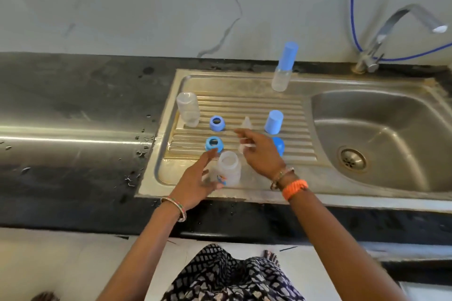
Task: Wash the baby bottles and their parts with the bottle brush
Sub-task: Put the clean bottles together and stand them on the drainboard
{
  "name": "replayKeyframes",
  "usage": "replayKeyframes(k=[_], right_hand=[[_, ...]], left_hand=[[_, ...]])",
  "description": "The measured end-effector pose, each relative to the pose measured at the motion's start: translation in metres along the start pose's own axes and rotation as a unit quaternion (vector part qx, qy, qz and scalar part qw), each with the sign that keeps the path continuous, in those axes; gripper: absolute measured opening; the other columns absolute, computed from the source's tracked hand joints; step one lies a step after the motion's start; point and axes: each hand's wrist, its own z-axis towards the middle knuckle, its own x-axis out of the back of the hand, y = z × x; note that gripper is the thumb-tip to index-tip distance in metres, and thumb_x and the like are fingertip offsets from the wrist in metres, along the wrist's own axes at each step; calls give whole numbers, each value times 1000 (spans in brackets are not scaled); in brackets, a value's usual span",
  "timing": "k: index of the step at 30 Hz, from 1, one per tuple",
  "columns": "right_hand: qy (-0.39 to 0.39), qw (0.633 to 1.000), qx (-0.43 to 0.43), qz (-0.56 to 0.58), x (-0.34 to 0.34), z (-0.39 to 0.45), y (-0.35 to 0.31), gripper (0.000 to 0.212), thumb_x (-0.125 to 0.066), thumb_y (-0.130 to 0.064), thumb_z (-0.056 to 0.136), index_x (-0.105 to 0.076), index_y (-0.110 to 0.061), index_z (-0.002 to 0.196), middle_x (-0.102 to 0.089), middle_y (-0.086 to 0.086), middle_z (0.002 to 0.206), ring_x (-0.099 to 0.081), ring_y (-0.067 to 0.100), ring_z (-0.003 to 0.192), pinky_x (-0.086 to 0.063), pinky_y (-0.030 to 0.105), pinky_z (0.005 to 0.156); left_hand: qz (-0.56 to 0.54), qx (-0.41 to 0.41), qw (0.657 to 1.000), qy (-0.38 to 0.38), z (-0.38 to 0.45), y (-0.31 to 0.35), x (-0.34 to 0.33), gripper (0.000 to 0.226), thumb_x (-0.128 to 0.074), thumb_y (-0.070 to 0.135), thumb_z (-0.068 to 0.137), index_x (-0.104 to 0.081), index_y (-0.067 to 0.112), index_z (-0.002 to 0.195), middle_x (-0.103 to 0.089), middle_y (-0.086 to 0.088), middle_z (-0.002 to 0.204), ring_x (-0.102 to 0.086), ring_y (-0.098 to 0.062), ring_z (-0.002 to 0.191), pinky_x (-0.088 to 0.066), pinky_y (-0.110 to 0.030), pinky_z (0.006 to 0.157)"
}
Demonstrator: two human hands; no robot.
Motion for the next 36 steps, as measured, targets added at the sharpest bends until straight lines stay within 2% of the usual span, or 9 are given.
replayKeyframes(k=[6, 10, 17, 21, 24, 27, 31, 35, 36], right_hand=[[-191, 933, 30, -302, -35, 73, -22, 44, -73, -39, 79, -64, -9, 109, -62, 11, 108, -58, 27, 98, -39, 28, 72], [-191, 929, 38, -316, -41, 83, -24, 35, -77, -28, 75, -63, -5, 96, -63, 13, 100, -62, 30, 87, -47, 32, 70], [-222, 920, 44, -321, -43, 91, -15, 21, -71, -17, 79, -71, 0, 90, -68, 17, 96, -65, 32, 84, -54, 37, 72], [-251, 908, 44, -333, -39, 91, -14, 30, -66, -16, 85, -66, 4, 106, -62, 21, 109, -62, 35, 95, -52, 39, 82], [-243, 912, 60, -326, -28, 92, -24, 27, -73, -22, 80, -68, 2, 90, -63, 16, 92, -58, 29, 81, -47, 33, 70], [-186, 954, 49, -230, 11, 91, -47, 27, -76, -27, 78, -71, 0, 82, -62, 9, 78, -54, 18, 73, -40, 25, 67], [-186, 977, -2, 108, 108, 68, -63, 17, -68, -16, 85, -64, 0, 83, -66, 11, 78, -64, 9, 65, -53, 23, 67], [-198, 823, 59, 529, 195, 21, 11, 38, -63, -23, 85, -61, -2, 117, -62, 19, 120, -61, 28, 110, -49, 42, 95], [-178, 809, -9, 560, 203, 17, 51, 55, -70, -32, 80, -58, 2, 121, -58, 22, 125, -56, 31, 117, -44, 45, 100]], left_hand=[[-39, -2, 985, 167, 7, -3, 40, 51, -55, -14, 84, -49, 20, 121, -57, 2, 123, -52, -11, 117, -44, -5, 81], [-30, -4, 980, 195, 26, 6, 46, 38, -56, -12, 85, -55, 11, 116, -61, 2, 112, -57, -8, 104, -45, -6, 83], [-21, 37, 997, 68, 25, 6, 20, 51, -52, -11, 71, -53, 21, 112, -59, 4, 118, -54, -14, 116, -44, -18, 94], [-59, 39, 996, 55, 8, 10, 7, 49, -57, 19, 63, -51, 30, 111, -58, 9, 119, -54, -3, 112, -47, -15, 85], [-82, 38, 990, 112, 11, 14, 12, 52, -55, -14, 75, -50, 23, 112, -58, 10, 113, -58, 2, 102, -47, -21, 91], [-96, 26, 978, 184, 25, 33, 25, 54, -46, -26, 77, -52, 13, 114, -61, 3, 108, -59, -14, 96, -51, -26, 82], [-69, -65, 968, 232, 59, 89, 25, 44, -47, -9, 77, -56, 25, 103, -65, 0, 104, -62, -16, 92, -51, -30, 76], [-85, -122, 971, 188, 93, 140, -8, 34, -43, 8, 74, -58, 27, 98, -67, 1, 100, -65, -12, 88, -53, -33, 71], [-88, -128, 972, 174, 98, 147, -18, 33, -43, 9, 74, -59, 27, 97, -68, 1, 100, -66, -12, 87, -53, -33, 70]])
